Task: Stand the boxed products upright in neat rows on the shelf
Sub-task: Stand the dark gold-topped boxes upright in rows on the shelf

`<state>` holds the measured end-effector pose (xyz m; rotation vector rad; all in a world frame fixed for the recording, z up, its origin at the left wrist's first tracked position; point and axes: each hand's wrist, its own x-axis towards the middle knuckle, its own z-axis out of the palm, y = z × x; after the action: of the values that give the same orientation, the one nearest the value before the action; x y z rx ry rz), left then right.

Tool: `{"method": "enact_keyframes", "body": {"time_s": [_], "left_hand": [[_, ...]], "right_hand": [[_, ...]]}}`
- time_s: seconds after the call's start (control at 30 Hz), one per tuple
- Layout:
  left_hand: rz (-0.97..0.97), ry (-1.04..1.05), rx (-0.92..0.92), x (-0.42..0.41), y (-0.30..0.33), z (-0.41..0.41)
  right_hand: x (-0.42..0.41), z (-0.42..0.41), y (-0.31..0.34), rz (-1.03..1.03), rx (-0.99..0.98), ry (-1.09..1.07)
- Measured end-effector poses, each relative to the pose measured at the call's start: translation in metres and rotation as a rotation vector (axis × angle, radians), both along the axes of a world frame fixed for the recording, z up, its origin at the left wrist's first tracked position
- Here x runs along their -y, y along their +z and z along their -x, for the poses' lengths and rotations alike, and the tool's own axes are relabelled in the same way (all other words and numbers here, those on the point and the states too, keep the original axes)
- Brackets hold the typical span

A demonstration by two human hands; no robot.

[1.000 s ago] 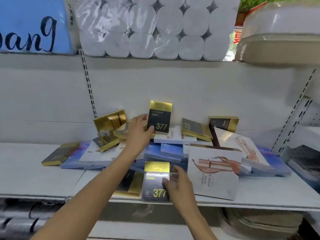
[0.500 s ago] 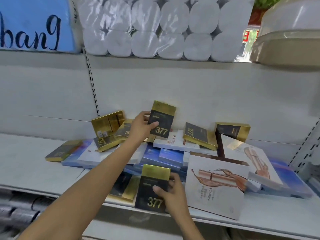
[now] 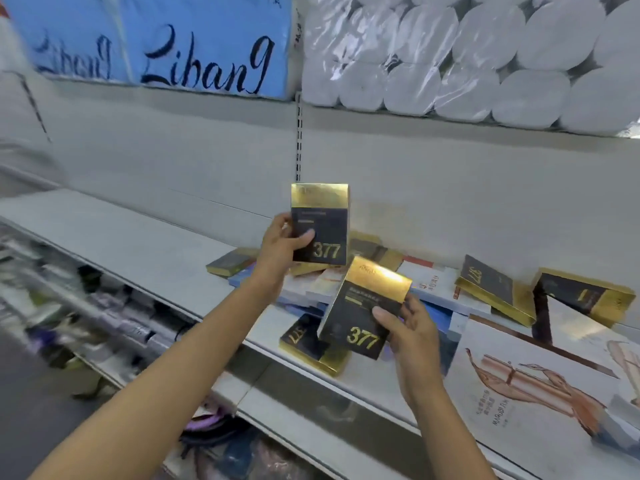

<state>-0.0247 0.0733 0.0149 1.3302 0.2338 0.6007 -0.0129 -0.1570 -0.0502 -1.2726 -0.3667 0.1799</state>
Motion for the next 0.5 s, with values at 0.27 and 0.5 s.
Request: {"method": "enact_keyframes", "body": {"time_s": [0.27,0.5], "left_hand": [[0.016,0.275,-0.054,-0.118,-0.033,0.125],[0.008,0.352,-0.145,-0.213,-0.046,0.242]], "right_hand": [[-0.101,0.035,0.031,0.048,0.138,0.096],[-0.204,0.103,0.027,0.124,0.133,0.192]]}}
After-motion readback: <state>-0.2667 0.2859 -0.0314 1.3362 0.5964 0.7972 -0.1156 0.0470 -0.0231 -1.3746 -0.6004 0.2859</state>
